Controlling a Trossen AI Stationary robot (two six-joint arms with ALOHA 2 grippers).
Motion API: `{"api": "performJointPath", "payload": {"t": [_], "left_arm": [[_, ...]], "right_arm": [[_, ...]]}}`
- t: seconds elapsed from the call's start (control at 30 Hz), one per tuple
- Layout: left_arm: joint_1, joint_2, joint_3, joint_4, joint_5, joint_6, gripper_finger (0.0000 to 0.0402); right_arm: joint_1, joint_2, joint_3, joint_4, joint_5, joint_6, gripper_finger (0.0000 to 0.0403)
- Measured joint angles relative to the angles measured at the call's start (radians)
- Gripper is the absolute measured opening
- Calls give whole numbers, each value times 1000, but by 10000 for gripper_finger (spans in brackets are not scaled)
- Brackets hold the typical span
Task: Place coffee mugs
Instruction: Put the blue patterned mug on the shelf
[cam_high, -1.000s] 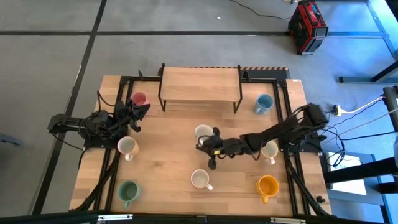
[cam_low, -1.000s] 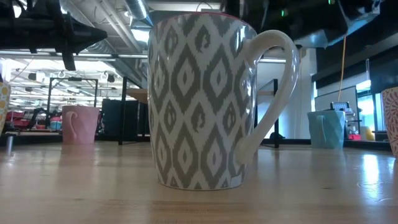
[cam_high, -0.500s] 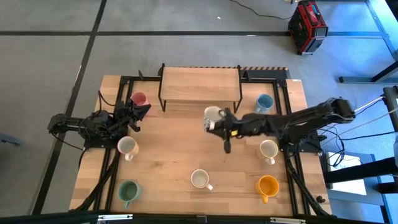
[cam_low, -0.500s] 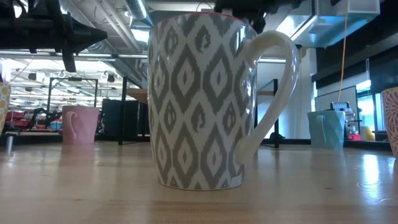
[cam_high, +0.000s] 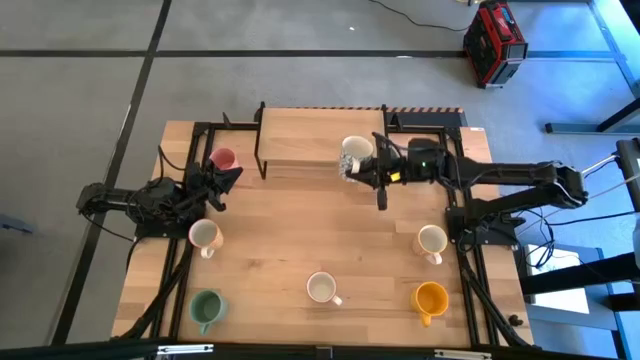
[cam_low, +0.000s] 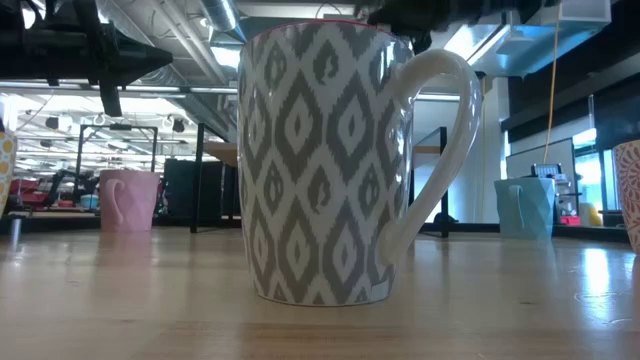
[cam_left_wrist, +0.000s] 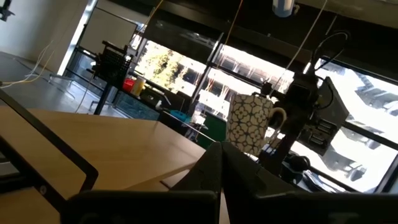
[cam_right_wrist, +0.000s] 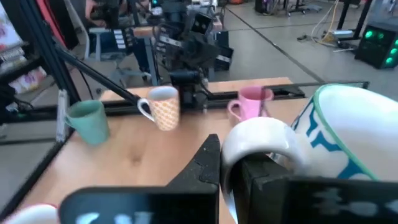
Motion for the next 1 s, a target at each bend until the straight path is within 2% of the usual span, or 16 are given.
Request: {"api": "performJointPath", "payload": {"t": [0.2, 0.5, 0.8, 1.0], "left_arm": [[0, 0, 0, 0, -53, 0, 0], [0, 0, 0, -26, -184, 0, 0], [0, 0, 0, -37, -204, 0, 0], [0, 0, 0, -37, -215, 0, 0]], "right_arm": [[-175, 0, 0, -7, -192, -123, 1], [-423, 15, 0, -16, -353, -300, 1], [-566, 86, 7, 2, -419, -354, 1], [-628, 180, 83, -3, -485, -384, 1]]}}
